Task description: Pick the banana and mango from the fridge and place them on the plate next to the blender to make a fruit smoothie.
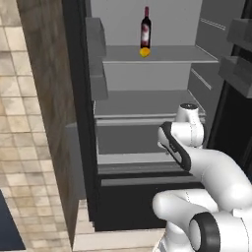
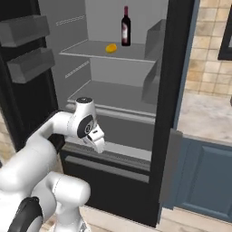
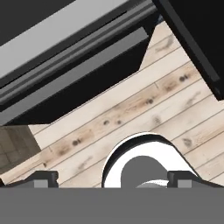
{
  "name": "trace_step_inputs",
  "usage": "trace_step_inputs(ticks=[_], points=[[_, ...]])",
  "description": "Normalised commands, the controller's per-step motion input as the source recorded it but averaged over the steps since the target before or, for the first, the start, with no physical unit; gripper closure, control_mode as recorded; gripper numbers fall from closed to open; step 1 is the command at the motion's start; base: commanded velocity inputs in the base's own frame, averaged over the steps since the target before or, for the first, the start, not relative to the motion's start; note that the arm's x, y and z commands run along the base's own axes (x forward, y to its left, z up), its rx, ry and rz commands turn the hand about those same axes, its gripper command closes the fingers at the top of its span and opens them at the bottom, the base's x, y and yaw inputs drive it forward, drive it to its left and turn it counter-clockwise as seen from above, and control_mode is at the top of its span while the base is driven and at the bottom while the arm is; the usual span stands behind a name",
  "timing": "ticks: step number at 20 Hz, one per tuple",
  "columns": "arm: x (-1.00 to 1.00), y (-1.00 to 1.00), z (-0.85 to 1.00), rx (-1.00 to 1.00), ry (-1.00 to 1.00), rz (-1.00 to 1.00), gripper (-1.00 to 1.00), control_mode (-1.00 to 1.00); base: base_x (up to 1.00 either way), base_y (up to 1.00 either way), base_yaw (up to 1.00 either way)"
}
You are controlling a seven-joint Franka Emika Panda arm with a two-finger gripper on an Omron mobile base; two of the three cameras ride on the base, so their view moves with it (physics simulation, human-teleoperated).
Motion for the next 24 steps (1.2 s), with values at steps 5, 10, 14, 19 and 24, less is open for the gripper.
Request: trace_step_inputs(ticks=[5,10,14,19,24], points=[[0.0,0.0,0.0,0.0,0.0,0.0,-1.0,1.0,0.97,0.12,-0.14],[0.0,0.0,0.0,0.0,0.0,0.0,-1.0,1.0,0.33,0.0,-0.07],[0.2,0.0,0.75,0.0,-0.17,0.0,-1.0,-1.0,0.0,0.0,0.0],[0.35,0.02,1.0,-0.1,-0.21,0.02,-1.0,-1.0,0.0,0.0,0.0],[0.26,0.33,1.0,-0.2,-0.17,0.03,-1.0,-1.0,0.0,0.0,0.0]])
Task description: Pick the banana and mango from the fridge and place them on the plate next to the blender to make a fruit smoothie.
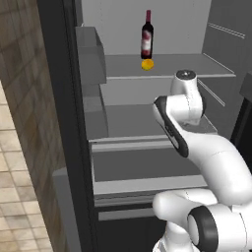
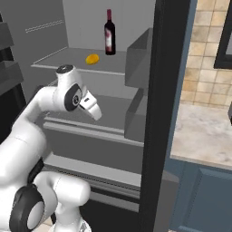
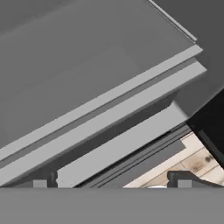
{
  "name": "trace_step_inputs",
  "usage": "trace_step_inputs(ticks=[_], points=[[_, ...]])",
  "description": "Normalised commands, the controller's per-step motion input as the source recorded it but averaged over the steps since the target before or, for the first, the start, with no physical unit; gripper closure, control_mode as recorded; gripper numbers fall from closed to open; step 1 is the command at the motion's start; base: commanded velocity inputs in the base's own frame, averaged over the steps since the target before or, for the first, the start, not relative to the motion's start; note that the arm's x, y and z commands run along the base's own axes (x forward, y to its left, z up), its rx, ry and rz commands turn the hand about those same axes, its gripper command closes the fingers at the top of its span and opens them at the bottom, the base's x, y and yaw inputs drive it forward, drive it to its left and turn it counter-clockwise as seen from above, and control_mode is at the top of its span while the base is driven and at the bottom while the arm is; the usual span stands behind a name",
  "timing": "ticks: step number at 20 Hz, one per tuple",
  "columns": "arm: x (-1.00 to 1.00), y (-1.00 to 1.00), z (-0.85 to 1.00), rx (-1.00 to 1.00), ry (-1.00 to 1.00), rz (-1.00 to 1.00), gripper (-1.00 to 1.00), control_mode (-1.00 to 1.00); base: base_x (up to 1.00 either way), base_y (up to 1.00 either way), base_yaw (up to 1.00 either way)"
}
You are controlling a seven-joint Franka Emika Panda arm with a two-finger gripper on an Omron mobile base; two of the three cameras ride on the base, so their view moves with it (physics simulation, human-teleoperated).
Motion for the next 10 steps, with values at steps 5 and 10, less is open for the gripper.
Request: trace_step_inputs(ticks=[5,10], points=[[0.22,0.33,1.0,-0.21,-0.2,0.05,-1.0,-1.0,0.0,0.0,0.0],[0.21,0.25,1.0,-0.12,-0.09,0.08,-1.0,-1.0,0.0,0.0,0.0]])
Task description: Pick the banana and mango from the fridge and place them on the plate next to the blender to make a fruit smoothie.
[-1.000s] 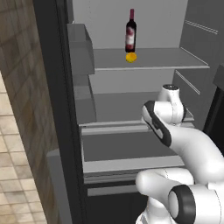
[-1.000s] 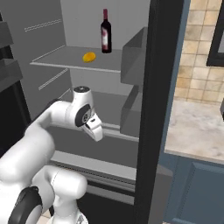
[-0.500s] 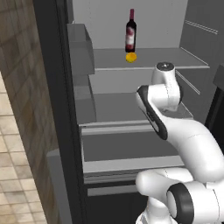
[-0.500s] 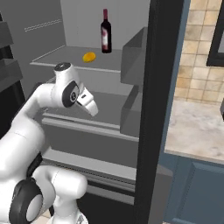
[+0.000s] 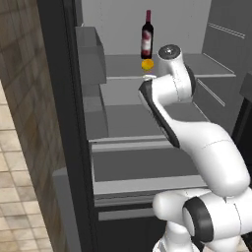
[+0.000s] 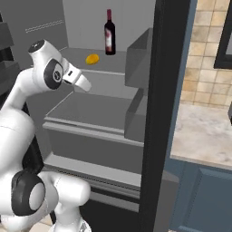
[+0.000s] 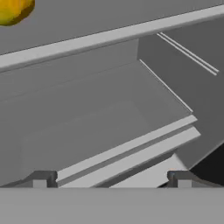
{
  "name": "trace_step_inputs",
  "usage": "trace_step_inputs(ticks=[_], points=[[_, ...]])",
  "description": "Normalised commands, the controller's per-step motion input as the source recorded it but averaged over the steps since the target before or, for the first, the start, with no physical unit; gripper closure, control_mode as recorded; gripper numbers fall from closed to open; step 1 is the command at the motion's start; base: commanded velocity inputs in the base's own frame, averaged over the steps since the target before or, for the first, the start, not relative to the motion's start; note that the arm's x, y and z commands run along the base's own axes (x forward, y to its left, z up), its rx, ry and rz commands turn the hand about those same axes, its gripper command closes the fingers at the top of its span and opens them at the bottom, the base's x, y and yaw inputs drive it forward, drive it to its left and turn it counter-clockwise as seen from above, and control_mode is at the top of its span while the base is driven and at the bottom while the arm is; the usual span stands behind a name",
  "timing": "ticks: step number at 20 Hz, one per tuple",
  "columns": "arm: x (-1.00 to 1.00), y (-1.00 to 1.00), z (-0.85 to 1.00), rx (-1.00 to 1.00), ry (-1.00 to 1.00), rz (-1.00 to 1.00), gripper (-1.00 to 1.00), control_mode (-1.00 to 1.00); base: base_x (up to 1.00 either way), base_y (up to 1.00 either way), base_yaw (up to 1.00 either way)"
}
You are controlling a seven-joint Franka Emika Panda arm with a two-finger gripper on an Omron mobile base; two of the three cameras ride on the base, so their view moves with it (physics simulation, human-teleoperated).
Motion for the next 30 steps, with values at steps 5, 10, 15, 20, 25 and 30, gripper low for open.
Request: trace_step_inputs(ticks=[5,10,15,20,25,30], points=[[0.43,0.26,0.92,-0.06,0.0,0.02,-1.0,-1.0,0.0,0.0,0.0],[0.85,0.1,0.51,0.0,0.0,0.04,-1.0,-1.0,0.0,0.0,0.0],[0.88,0.02,-0.18,0.0,0.03,0.05,-1.0,-1.0,0.0,0.0,0.0],[0.8,-0.01,-0.4,0.01,0.01,0.06,-1.0,-1.0,0.0,0.0,0.0],[0.7,-0.13,-0.13,0.02,0.0,0.02,-1.0,-1.0,0.0,0.0,0.0],[0.55,-0.19,-0.11,0.02,0.01,0.0,-1.0,-1.0,0.0,0.0,0.0]])
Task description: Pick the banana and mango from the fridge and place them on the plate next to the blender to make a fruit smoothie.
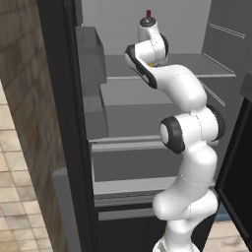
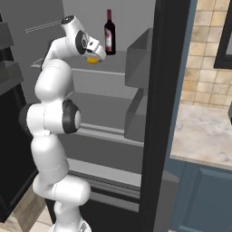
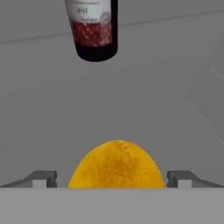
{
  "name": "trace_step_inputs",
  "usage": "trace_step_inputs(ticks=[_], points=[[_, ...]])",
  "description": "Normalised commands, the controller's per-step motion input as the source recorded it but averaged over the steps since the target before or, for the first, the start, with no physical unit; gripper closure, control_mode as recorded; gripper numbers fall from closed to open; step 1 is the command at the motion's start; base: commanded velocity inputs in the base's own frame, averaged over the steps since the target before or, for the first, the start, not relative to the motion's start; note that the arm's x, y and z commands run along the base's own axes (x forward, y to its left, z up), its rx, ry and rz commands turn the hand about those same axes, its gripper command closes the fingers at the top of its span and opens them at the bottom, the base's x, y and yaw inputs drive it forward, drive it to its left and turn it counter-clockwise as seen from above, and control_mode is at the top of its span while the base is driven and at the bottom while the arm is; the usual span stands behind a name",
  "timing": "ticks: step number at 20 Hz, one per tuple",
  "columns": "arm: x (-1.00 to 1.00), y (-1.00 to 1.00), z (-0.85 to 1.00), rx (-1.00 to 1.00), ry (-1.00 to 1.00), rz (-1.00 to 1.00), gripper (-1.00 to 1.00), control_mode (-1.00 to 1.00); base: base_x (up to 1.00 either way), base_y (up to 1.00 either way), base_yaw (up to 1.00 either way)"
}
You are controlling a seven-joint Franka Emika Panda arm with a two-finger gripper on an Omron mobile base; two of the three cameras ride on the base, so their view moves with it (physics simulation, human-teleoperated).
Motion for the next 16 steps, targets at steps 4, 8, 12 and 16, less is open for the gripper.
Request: trace_step_inputs(ticks=[4,8,12,16], points=[[0.07,-0.02,-0.41,0.0,0.06,0.0,1.0,-1.0,0.0,0.0,0.0],[-0.25,0.0,-0.25,0.0,-0.01,0.0,1.0,-1.0,0.0,0.0,0.0],[-0.89,0.0,0.17,0.0,-0.24,0.0,1.0,-1.0,0.0,0.0,0.0],[-1.0,0.0,0.1,0.01,-0.22,0.0,1.0,-1.0,0.0,0.0,0.0]])
